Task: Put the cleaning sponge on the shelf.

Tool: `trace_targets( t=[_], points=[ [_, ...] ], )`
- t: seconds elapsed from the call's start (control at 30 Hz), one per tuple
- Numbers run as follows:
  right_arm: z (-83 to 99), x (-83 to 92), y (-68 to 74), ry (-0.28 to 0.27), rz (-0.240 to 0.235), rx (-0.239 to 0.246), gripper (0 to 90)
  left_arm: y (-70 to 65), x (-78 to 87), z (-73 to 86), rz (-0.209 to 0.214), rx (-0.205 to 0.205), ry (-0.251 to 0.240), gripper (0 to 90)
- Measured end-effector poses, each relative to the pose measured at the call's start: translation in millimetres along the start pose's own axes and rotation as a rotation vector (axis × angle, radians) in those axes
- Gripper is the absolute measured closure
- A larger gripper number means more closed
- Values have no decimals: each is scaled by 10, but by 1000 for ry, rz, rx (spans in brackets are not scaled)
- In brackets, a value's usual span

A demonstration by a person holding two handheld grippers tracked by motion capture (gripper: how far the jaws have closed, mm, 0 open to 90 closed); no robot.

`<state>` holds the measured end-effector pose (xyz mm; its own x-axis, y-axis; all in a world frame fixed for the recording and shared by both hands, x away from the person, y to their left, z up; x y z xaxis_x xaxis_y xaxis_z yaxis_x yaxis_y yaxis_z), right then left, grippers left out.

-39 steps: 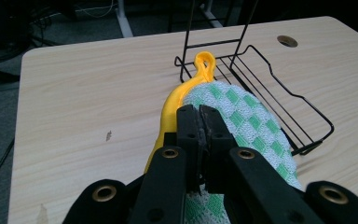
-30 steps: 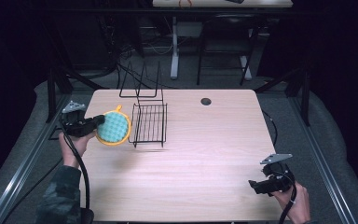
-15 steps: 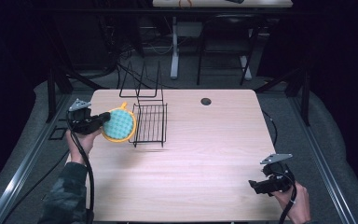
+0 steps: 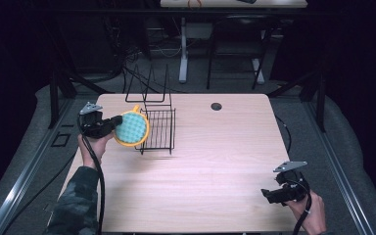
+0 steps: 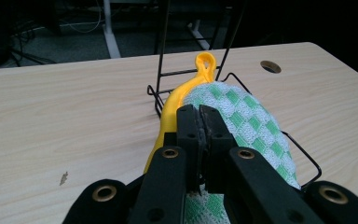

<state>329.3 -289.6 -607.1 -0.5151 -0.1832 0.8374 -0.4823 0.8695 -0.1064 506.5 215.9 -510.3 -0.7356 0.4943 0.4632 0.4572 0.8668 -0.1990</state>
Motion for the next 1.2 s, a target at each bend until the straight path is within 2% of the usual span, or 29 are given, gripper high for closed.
trace_targets(
  t=[0.47, 0.93, 1.2],
  points=[
    [7, 2, 7, 5, -3, 0, 108, -44, -183, 8, 19, 38, -7, 881],
    [10, 5, 1, 2, -2, 4, 108, -163, -369, 12, 31, 45, -17, 880],
    [12, 6, 3, 3, -2, 5, 108, -207, -464, 35, 21, 50, -22, 879]
  ],
)
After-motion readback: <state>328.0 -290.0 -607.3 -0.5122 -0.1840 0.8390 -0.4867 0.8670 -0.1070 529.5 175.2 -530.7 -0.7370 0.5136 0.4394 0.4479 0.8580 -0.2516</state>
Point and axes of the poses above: each handheld gripper's, and its own axes: x roughly backward along the jaws, z roughly out of its underside, y roughly to its left, the point moved 10 cm from there along -x, roughly forward along the jaws, and after that the axes turned 3 degrees about z, right-handed, at the moved point
